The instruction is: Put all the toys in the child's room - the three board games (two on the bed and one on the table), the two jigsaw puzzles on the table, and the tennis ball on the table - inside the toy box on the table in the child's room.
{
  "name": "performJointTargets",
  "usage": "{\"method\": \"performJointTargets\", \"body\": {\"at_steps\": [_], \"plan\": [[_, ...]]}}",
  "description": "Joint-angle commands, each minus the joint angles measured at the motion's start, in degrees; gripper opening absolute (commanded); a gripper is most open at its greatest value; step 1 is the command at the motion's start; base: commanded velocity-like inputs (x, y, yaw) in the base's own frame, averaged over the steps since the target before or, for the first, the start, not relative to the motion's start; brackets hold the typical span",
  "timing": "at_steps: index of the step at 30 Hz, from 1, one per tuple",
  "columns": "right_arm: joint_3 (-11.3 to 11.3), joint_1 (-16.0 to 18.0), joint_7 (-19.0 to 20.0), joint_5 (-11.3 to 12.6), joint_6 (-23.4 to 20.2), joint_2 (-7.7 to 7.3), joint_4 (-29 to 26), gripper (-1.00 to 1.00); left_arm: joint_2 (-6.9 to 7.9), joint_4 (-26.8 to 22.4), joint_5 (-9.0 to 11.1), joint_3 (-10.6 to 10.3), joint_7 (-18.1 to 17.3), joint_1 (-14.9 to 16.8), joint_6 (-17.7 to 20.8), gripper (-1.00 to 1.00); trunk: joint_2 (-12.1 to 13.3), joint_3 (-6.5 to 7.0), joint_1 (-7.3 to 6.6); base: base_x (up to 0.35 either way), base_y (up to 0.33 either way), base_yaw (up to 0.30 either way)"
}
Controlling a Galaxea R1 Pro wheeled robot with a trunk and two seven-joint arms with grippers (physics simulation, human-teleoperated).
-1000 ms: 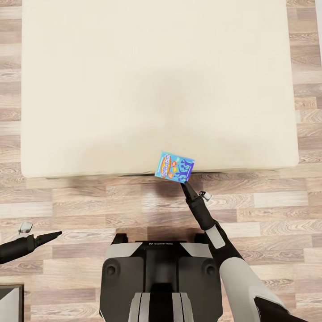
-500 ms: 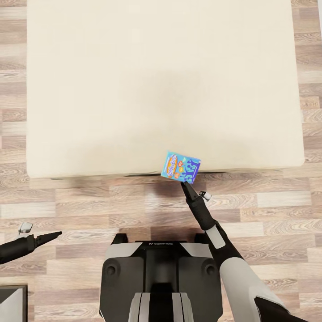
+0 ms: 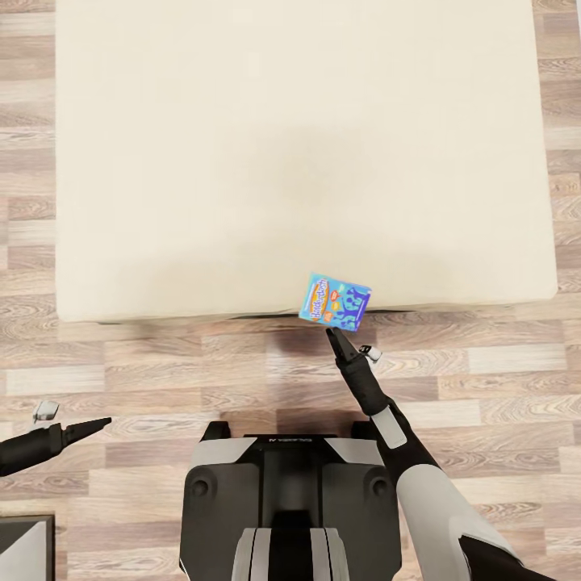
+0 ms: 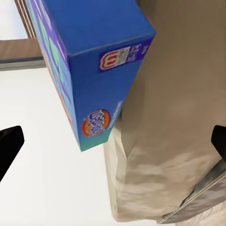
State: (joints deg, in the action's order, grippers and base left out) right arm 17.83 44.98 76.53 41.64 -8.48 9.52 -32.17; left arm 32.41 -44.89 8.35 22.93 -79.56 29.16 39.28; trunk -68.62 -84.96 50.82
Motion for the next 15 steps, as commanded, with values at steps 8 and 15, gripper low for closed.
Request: {"method": "performJointTargets", "body": {"at_steps": [8,15], "plan": [[0.28,0.02,0.13,-0.02,-0.65,0.06,0.0,1.0,-0.03,0.02,0.09,0.01,-0.16,0.01,0.54,1.0,-0.02,-0.02,0.01,0.0,0.017,0.0],[0.28,0.02,0.04,-0.01,-0.66,0.06,0.0,1.0,0.01,-0.01,0.09,0.01,-0.15,0.01,0.54,1.0,-0.02,-0.02,0.01,0.0,0.002,0.0]]}}
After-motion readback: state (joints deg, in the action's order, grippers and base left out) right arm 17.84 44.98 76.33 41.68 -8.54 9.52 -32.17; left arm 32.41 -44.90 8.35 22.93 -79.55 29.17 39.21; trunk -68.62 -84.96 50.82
